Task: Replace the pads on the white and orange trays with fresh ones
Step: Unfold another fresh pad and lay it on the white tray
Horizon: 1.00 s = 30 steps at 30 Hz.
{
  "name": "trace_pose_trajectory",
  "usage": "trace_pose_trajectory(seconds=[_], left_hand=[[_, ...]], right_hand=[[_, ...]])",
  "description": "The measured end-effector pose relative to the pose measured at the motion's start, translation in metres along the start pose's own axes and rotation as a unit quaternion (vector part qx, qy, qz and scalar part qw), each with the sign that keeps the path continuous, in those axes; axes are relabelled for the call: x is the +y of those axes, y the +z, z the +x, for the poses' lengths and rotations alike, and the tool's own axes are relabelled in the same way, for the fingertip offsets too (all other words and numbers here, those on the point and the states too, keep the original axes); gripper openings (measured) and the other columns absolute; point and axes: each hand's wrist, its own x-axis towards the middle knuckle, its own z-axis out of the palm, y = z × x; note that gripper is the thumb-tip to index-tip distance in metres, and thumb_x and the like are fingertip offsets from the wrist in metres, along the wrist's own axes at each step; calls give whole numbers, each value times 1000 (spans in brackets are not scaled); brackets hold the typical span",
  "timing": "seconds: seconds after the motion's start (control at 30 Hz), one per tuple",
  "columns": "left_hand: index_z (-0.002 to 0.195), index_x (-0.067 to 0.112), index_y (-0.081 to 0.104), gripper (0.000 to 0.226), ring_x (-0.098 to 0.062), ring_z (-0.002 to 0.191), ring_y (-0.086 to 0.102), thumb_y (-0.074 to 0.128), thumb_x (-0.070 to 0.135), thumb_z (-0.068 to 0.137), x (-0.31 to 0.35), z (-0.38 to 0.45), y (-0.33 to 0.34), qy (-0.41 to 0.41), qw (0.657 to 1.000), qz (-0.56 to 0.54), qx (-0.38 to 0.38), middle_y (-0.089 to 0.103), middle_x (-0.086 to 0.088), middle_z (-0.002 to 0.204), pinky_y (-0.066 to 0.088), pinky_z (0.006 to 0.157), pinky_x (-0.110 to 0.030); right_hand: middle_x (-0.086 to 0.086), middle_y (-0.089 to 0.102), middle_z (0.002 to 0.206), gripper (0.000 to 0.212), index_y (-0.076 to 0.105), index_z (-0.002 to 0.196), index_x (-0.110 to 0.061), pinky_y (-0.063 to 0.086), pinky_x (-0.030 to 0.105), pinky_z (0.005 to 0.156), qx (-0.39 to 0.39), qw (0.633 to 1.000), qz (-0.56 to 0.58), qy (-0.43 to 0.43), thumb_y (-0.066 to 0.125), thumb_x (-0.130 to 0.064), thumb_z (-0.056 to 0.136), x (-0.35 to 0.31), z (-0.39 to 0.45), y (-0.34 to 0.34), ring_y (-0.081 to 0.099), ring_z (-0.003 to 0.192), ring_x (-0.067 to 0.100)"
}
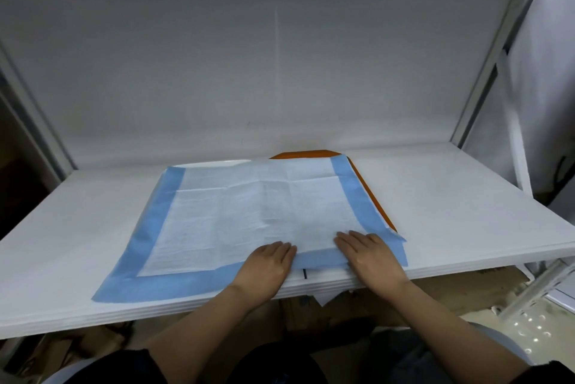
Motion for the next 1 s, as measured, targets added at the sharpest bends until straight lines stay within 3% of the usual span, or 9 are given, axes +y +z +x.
trace_pose_trajectory(seconds=[0.27, 0.4, 0.47, 0.57, 0.63, 0.73, 0.8, 0.87, 1.0], left_hand=[[104, 6, 72, 65, -19, 75, 71, 91, 18, 43, 1, 1, 4, -6, 1000, -5, -22, 73, -8, 92, 58, 63, -27], [111, 10, 69, 71, -15, 59, 63, 86, 35, 48, 3, 7, -2, -28, 998, -38, -50, 69, -1, 79, 50, 50, -21], [112, 14, 69, 70, -15, 58, 62, 83, 42, 50, 8, 12, -4, -29, 997, -41, -56, 68, 0, 80, 48, 48, -22], [108, 20, 70, 61, -16, 58, 63, 82, 40, 52, 14, 22, -7, -51, 996, -52, -60, 69, 0, 85, 47, 46, -22], [110, 20, 68, 52, -20, 65, 67, 76, 36, 61, 19, 29, -11, -68, 992, -80, -65, 70, -3, 94, 50, 48, -26], [137, 23, 48, 43, -26, 112, 58, 45, 31, 95, 27, 39, -18, -119, 978, -140, -102, 53, -3, 135, 50, 83, -35], [141, 28, 41, 41, -19, 122, 50, 33, 34, 101, 29, 42, -17, -160, 966, -181, -88, 46, 4, 142, 44, 94, -31], [140, 29, 43, 40, -16, 122, 50, 30, 36, 102, 29, 43, -16, -184, 956, -217, -76, 49, 5, 140, 43, 97, -30], [139, 22, 46, 41, -20, 119, 54, 40, 33, 99, 24, 38, -13, -130, 969, -194, -84, 52, 0, 138, 46, 95, -30]], right_hand=[[12, 71, 105, 65, 71, 104, -7, 56, 39, 69, -42, 995, -21, 87, 89, -5, 41, 29, -25, -3, 70, 90, 31], [14, 58, 127, 65, 55, 129, -7, 51, 45, 83, -55, 956, 47, 284, 75, -2, 66, 41, -41, -2, 58, 113, 35], [12, 49, 135, 60, 44, 137, -10, 45, 48, 95, -27, 879, 169, 444, 66, -9, 81, 39, -42, -5, 50, 121, 34], [13, 50, 124, 48, 41, 132, -7, 44, 42, 96, 115, 632, 419, 642, 62, -13, 89, 33, -28, -20, 51, 115, 32], [15, 50, 116, 40, 41, 125, -3, 46, 35, 81, 159, 480, 508, 697, 58, -16, 92, 29, -19, -24, 52, 103, 30], [16, 56, 117, 50, 40, 131, -7, 48, 32, 66, 170, 305, 587, 730, 50, -40, 95, 18, -14, -23, 61, 92, 28], [13, 61, 118, 59, 41, 134, -11, 51, 31, 66, 169, 240, 616, 731, 41, -54, 94, 14, -15, -23, 64, 80, 22], [10, 65, 108, 59, 46, 126, -12, 50, 29, 65, 173, 204, 657, 705, 35, -60, 94, 8, -17, -26, 62, 73, 18], [9, 68, 90, 60, 57, 102, -14, 39, 27, 55, 147, 226, 706, 655, 35, -69, 88, -12, -11, -31, 64, 75, 22]])
